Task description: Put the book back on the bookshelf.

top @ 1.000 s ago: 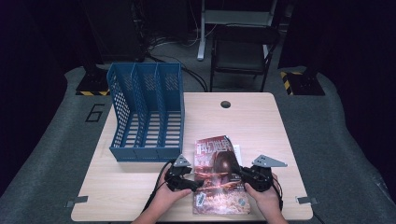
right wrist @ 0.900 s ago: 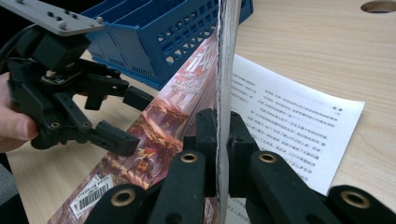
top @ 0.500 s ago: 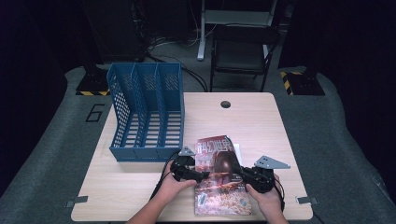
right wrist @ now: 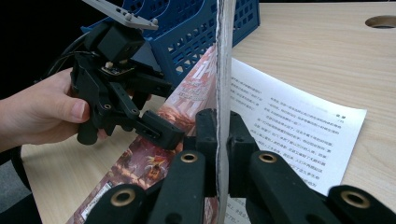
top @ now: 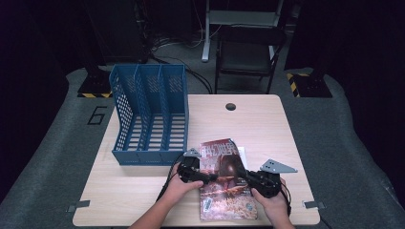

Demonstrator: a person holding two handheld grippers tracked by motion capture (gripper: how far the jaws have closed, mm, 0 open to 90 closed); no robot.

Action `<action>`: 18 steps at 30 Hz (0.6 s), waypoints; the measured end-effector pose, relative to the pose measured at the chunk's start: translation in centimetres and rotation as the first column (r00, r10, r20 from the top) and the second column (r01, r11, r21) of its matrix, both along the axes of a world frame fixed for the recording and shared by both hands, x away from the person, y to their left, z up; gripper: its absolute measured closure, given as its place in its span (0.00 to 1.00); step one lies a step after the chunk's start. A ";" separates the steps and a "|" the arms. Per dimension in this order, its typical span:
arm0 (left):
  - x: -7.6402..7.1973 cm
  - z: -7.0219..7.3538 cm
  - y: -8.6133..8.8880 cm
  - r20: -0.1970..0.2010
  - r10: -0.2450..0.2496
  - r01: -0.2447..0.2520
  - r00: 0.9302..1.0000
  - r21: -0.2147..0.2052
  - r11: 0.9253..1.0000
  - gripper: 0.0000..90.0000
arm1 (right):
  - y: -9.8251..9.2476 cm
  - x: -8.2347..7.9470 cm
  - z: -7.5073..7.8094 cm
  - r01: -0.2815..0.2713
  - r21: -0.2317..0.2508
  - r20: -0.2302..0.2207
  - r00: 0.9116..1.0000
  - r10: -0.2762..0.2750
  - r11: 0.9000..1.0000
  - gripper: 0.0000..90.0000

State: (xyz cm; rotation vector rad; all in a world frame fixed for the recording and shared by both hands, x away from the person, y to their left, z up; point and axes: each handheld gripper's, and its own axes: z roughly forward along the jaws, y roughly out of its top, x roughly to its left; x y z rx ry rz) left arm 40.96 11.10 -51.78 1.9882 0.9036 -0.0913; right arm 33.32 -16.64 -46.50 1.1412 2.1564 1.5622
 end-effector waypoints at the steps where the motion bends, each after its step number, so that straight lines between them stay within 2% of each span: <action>1: 0.0 0.0 0.0 0.002 -0.016 0.016 1.000 0.004 1.000 0.17 | 0.0 0.0 0.0 -0.002 0.001 0.000 1.000 0.002 1.000 0.97; 7: -0.2 0.1 -0.1 -0.005 -0.004 0.004 1.000 0.009 1.000 0.18 | -0.2 0.0 0.0 -0.001 -0.003 -0.002 1.000 0.001 1.000 0.97; 9: -0.2 0.2 -0.1 -0.003 -0.003 0.003 1.000 0.016 1.000 0.19 | -0.2 0.1 -0.1 -0.005 0.010 -0.015 1.000 0.005 1.000 0.96; 12: -0.3 0.3 0.0 -0.008 0.017 -0.017 1.000 0.015 1.000 0.23 | -0.3 0.2 -0.2 -0.005 0.014 -0.018 1.000 0.005 1.000 0.96; 14: -0.3 0.5 0.2 -0.013 0.009 -0.009 1.000 0.017 1.000 0.25 | -0.4 0.2 -0.3 0.000 0.010 -0.024 1.000 0.000 1.000 0.96; 15: -0.4 0.5 0.2 -0.004 0.019 -0.019 1.000 0.019 1.000 0.27 | -0.4 0.3 -0.3 -0.002 0.011 -0.026 1.000 0.002 1.000 0.96; 18: -0.4 0.7 0.6 -0.015 0.026 -0.026 1.000 0.004 1.000 0.33 | -0.5 0.3 -0.4 -0.001 0.017 -0.031 1.000 0.001 1.000 0.96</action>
